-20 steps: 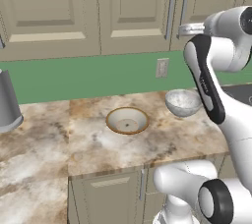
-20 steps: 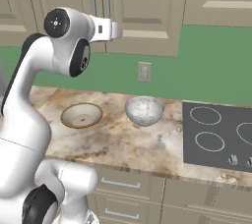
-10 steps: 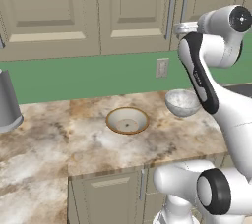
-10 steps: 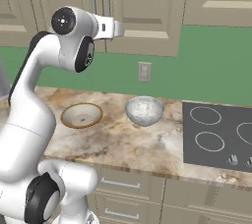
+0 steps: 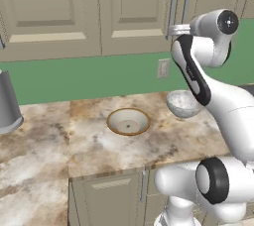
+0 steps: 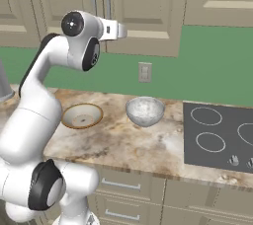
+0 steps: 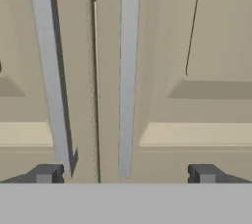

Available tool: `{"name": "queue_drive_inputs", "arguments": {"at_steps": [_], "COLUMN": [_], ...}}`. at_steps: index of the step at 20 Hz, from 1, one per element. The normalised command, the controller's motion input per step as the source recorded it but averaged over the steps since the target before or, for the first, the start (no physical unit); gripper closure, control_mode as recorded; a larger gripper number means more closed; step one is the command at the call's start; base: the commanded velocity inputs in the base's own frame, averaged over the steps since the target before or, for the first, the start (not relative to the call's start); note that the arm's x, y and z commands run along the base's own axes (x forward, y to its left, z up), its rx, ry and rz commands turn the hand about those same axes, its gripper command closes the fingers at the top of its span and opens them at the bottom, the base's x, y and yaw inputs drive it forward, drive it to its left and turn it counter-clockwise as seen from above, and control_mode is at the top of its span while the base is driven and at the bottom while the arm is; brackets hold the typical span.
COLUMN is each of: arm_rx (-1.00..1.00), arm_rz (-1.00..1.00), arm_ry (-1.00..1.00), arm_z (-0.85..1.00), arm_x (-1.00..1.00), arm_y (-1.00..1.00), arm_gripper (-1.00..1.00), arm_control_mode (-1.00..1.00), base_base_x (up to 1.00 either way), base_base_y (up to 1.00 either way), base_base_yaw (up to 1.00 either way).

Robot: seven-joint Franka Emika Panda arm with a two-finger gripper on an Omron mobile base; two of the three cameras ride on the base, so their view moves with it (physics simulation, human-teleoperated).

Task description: Open the cabinet. Pick the bowls from the counter and place them in the cabinet. Then close the cabinet.

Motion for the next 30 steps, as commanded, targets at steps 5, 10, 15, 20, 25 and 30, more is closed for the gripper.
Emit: {"name": "queue_drive_inputs", "arguments": {"at_steps": [5, 10, 15, 20, 25, 30], "arm_rx": [0.01, 0.0, 0.0, 0.0, 0.0, 0.0], "arm_rz": [0.0, 0.0, 0.0, 0.0, 0.0, -0.1], "arm_ry": [0.0, 0.0, 0.0, -0.03, -0.16, -0.12], "arm_z": [-0.09, -0.06, -0.09, -0.27, -0.63, -0.88], "arm_x": [0.52, 0.49, 0.53, 0.5, 0.42, 0.77], "arm_y": [0.0, 0.0, 0.0, 0.0, 0.15, 0.07], "arm_gripper": [-1.0, -1.0, -1.0, -1.0, -1.0, 1.0], "arm_control_mode": [-1.0, -1.0, -1.0, -1.0, -1.0, -1.0], "base_base_x": [0.0, 0.0, 0.0, 0.0, 0.0, 0.0], "base_base_y": [0.0, 0.0, 0.0, 0.0, 0.0, 0.0], "base_base_yaw": [0.0, 0.0, 0.0, 0.0, 0.0, 0.0]}}
